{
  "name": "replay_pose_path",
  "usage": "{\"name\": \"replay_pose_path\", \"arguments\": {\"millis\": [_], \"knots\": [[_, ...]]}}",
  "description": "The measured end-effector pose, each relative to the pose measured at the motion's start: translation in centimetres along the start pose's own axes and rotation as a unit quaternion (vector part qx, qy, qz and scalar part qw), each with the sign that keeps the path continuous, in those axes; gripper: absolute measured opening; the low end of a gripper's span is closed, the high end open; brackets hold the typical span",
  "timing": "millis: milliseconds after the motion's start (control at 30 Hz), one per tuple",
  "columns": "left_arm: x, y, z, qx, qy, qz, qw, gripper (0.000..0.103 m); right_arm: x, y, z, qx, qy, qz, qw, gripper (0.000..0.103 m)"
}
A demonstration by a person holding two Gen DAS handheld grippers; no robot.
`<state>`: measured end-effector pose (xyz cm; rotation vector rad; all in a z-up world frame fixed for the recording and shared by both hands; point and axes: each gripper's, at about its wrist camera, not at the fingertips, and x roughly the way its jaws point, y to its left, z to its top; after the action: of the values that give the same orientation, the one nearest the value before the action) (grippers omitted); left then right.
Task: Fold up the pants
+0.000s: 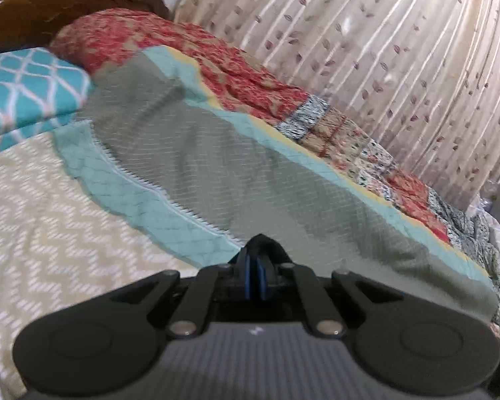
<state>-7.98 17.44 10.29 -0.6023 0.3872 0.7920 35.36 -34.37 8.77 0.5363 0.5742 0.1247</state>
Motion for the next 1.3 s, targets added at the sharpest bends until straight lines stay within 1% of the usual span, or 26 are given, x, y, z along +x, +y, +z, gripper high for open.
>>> {"name": "replay_pose_path", "arguments": {"millis": [33,100,167,233,300,333,367,400,433,467,500,533,567,600,667,733,833,867,933,1033,1067,1133,1167,1233,1267,1300], "knots": [[-0.2,0.6,-0.7,0.001,0.008,0.002,1.0,0.005,0.4,-0.8,-0.8,0.008,0.015,-0.009,1.0,0.006],[-0.1,1.6,-2.4,0.014,0.042,0.017,0.9989,0.005,1.1,-2.8,-2.5,0.016,0.049,-0.032,0.998,0.006],[0.1,1.5,-3.7,0.026,0.07,0.023,0.9969,0.005,1.6,-4.4,-3.7,0.022,0.078,-0.047,0.996,0.006],[-0.2,1.4,-5.0,0.045,0.096,0.04,0.9935,0.008,1.6,-5.4,-4.4,0.027,0.095,-0.059,0.993,0.006],[-0.4,1.0,-5.5,0.064,0.107,0.053,0.9907,0.01,1.4,-5.9,-4.5,0.039,0.104,-0.059,0.992,0.007],[-0.8,0.7,-5.8,0.069,0.109,0.052,0.9902,0.013,1.2,-6.1,-4.4,0.048,0.108,-0.053,0.992,0.011],[-1.6,0.6,-5.9,0.069,0.111,0.05,0.9901,0.022,1.0,-6.4,-4.2,0.059,0.113,-0.05,0.991,0.011],[-2.1,0.6,-5.7,0.066,0.114,0.046,0.9903,0.027,0.8,-6.6,-3.9,0.067,0.117,-0.046,0.99,0.013],[-2.4,0.9,-5.3,0.059,0.118,0.044,0.9903,0.035,0.6,-6.7,-3.8,0.072,0.121,-0.045,0.989,0.021],[-2.9,1.2,-4.9,0.048,0.12,0.043,0.9906,0.04,0.4,-6.8,-3.5,0.075,0.122,-0.046,0.989,0.027],[-3.4,1.5,-4.4,0.033,0.12,0.043,0.9913,0.048,0.1,-7.0,-3.5,0.076,0.12,-0.047,0.989,0.04],[-4.2,1.8,-3.7,0.014,0.114,0.048,0.9922,0.052,-0.3,-7.0,-3.4,0.076,0.116,-0.045,0.989,0.046],[-4.7,2.3,-3.2,-0.004,0.11,0.047,0.9927,0.057,-0.6,-7.1,-3.4,0.076,0.114,-0.04,0.99,0.047],[-5.1,2.8,-2.6,-0.023,0.111,0.042,0.9927,0.057,-0.7,-7.2,-3.4,0.076,0.116,-0.036,0.99,0.047],[-5.1,3.7,-1.6,-0.063,0.132,0.022,0.989,0.057,-0.7,-7.4,-3.9,0.08,0.122,-0.034,0.989,0.047],[-4.1,4.2,-0.9,-0.096,0.165,-0.001,0.9816,0.059,-0.6,-7.5,-4.2,0.084,0.129,-0.034,0.988,0.047],[-1.8,4.1,0.0,-0.132,0.209,-0.022,0.9687,0.059,-0.7,-7.5,-4.7,0.085,0.132,-0.032,0.987,0.047],[-1.1,3.9,0.2,-0.143,0.219,-0.031,0.9648,0.059,-0.7,-7.5,-4.8,0.086,0.134,-0.033,0.987,0.047],[0.7,3.2,0.7,-0.155,0.239,-0.05,0.9572,0.062,-0.6,-7.5,-4.8,0.093,0.137,-0.033,0.986,0.048],[4.0,1.6,1.0,-0.16,0.275,-0.057,0.9462,0.062,-0.6,-7.4,-4.6,0.094,0.136,-0.033,0.986,0.048],[5.0,1.0,1.0,-0.154,0.284,-0.057,0.9446,0.065,-0.5,-7.3,-4.5,0.094,0.136,-0.033,0.986,0.048],[7.4,0.1,0.9,-0.147,0.302,-0.041,0.9411,0.069,-0.2,-7.2,-4.3,0.093,0.135,-0.035,0.986,0.049],[8.8,0.0,0.6,-0.151,0.317,-0.03,0.9358,0.072,0.0,-7.1,-4.1,0.093,0.135,-0.036,0.986,0.049],[11.8,0.2,-0.7,-0.164,0.357,-0.01,0.9197,0.074,0.5,-6.9,-3.8,0.092,0.133,-0.037,0.986,0.051],[13.1,0.5,-1.5,-0.169,0.373,-0.001,0.9125,0.074,0.9,-6.9,-3.7,0.089,0.134,-0.04,0.986,0.051],[14.2,0.9,-2.5,-0.175,0.387,0.009,0.9055,0.068,1.5,-6.8,-3.6,0.087,0.139,-0.044,0.985,0.052]]}}
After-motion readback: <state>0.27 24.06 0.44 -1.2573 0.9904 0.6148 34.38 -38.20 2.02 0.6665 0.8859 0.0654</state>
